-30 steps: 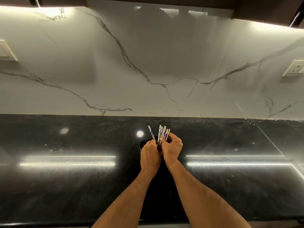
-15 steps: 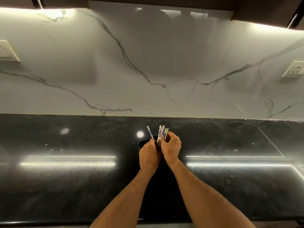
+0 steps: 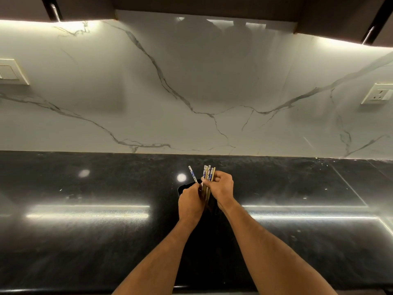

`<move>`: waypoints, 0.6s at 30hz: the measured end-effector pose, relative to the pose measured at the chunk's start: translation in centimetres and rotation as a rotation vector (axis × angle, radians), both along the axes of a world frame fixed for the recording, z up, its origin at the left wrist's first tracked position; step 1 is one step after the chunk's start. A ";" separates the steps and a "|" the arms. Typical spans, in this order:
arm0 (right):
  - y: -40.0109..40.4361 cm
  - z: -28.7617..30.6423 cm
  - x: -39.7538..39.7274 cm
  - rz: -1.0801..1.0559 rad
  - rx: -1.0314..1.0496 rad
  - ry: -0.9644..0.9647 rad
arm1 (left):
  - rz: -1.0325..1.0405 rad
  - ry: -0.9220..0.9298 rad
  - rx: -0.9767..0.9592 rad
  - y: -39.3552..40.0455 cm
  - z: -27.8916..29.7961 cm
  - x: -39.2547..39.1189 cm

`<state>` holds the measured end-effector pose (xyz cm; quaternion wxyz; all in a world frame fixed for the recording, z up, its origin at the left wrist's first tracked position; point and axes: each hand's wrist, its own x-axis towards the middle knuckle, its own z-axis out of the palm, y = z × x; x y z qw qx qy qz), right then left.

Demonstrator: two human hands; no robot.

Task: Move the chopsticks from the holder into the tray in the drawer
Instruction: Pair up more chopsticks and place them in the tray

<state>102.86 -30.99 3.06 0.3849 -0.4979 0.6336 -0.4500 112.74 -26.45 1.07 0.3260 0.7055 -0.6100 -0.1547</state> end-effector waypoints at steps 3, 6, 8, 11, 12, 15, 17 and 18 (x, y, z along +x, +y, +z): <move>0.1 0.3 0.1 -0.003 -0.008 0.000 | -0.018 0.063 -0.011 -0.1 0.1 0.3; 0.3 1.1 0.2 -0.039 -0.031 -0.035 | -0.062 0.093 0.031 -0.3 0.1 0.7; 0.4 2.2 0.3 -0.048 -0.059 -0.070 | -0.081 0.147 0.037 -0.6 0.1 0.9; 0.5 4.4 0.3 -0.049 -0.114 -0.109 | -0.138 0.289 0.026 -0.9 1.0 1.2; 0.5 5.2 0.3 -0.047 -0.134 -0.117 | -0.157 0.328 0.025 -0.9 1.7 1.2; 0.7 7.9 0.2 -0.037 -0.192 -0.142 | -0.240 0.463 -0.005 -0.7 4.3 1.4; 1.1 9.9 0.2 -0.030 -0.235 -0.146 | -0.311 0.580 -0.018 -0.4 6.1 1.5; 1.4 10.9 0.2 -0.022 -0.260 -0.143 | -0.336 0.617 -0.030 0.0 7.0 1.5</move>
